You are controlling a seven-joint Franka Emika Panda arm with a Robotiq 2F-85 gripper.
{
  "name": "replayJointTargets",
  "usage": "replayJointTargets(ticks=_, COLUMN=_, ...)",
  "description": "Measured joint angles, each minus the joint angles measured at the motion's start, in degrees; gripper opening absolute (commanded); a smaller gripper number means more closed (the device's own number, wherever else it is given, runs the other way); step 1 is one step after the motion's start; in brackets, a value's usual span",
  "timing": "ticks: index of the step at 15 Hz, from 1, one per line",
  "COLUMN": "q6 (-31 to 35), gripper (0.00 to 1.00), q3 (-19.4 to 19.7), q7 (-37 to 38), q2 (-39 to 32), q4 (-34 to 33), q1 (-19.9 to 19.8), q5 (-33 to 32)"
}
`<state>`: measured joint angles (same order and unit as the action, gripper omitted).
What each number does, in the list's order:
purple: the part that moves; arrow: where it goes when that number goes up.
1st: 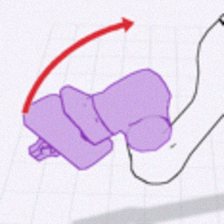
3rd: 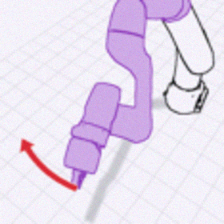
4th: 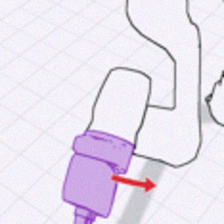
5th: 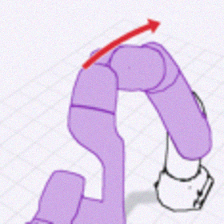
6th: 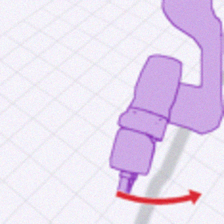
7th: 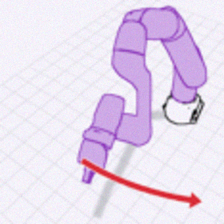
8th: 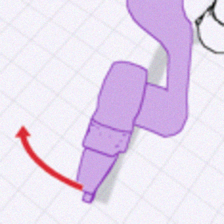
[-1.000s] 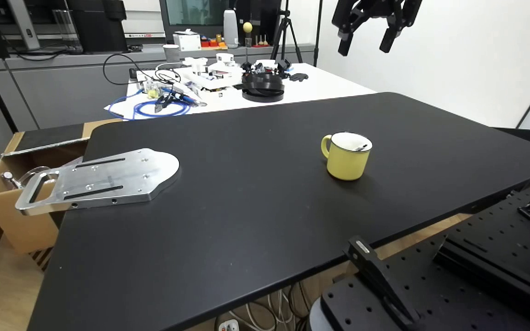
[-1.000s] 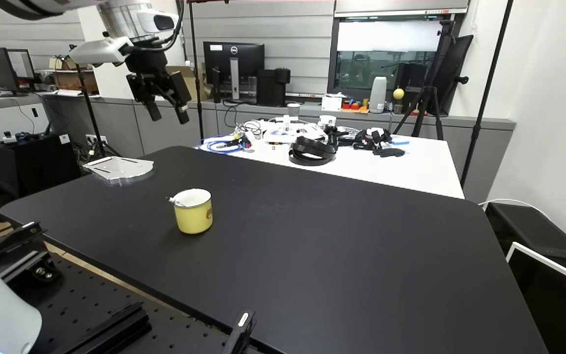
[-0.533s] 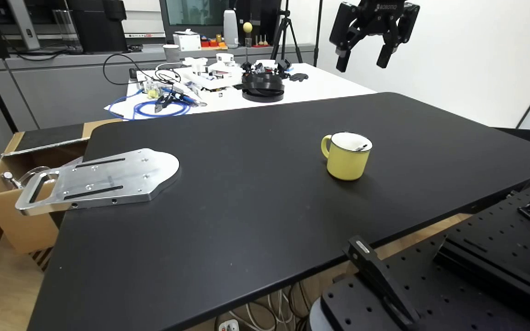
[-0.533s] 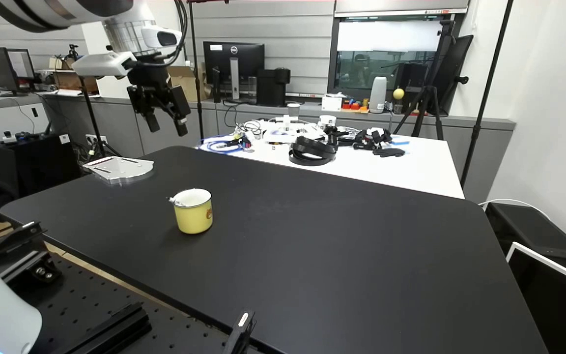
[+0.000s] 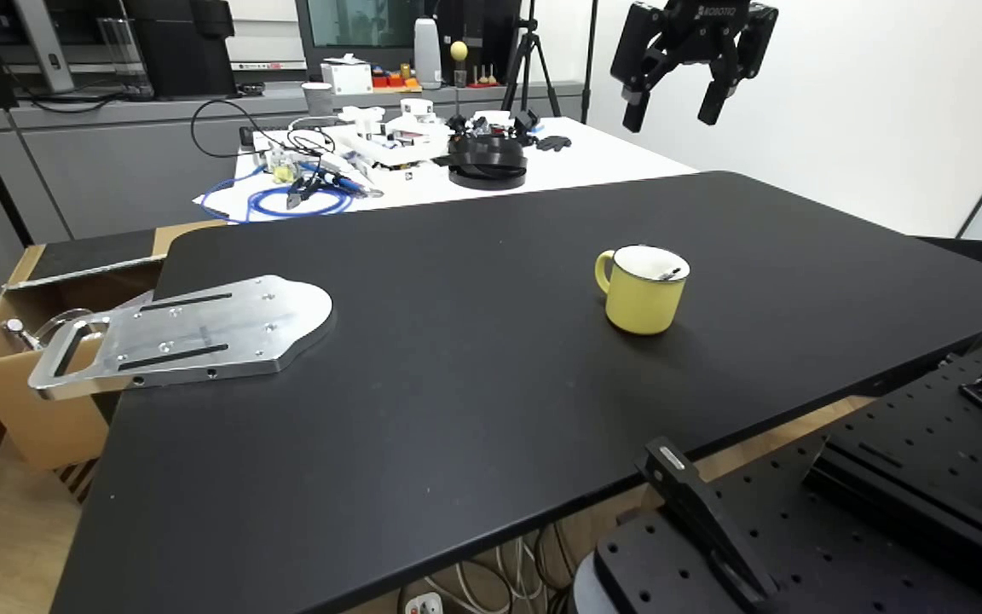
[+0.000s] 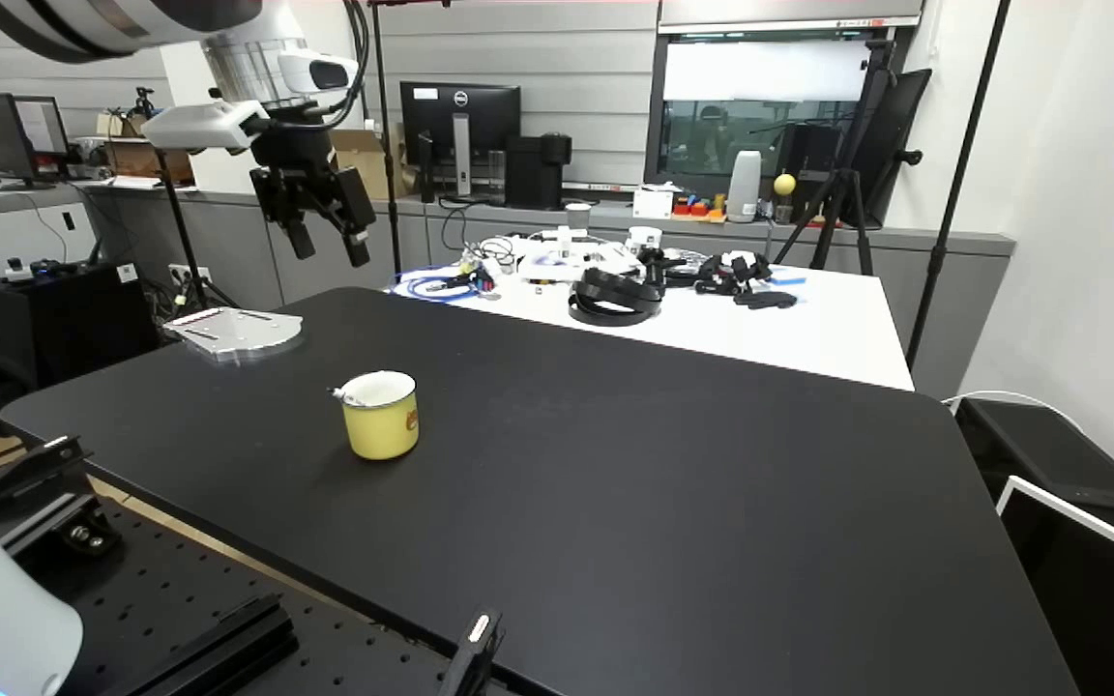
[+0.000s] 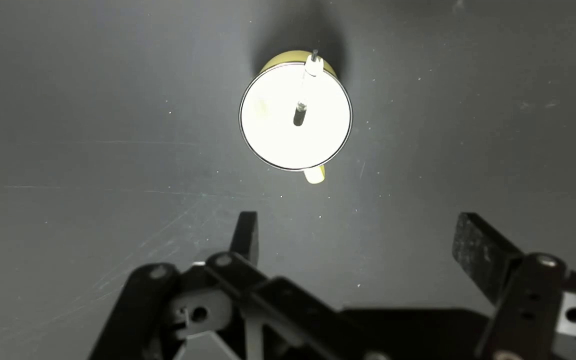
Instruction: Remove the pen out of the cup and put it on the table
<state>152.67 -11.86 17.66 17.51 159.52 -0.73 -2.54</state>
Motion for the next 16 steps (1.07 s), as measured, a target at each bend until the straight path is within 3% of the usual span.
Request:
replayJointTargets(ticks=8, q6=-0.04, gripper=1.0, q3=0.3, q7=0.0, q2=-1.37, q4=0.04, q1=0.03, q5=0.0)
replayJointTargets(ticks=16, q6=4.13, gripper=1.0, q3=1.99, q7=-0.02, q2=-8.75, q4=0.06, q1=0.04, q5=0.19)
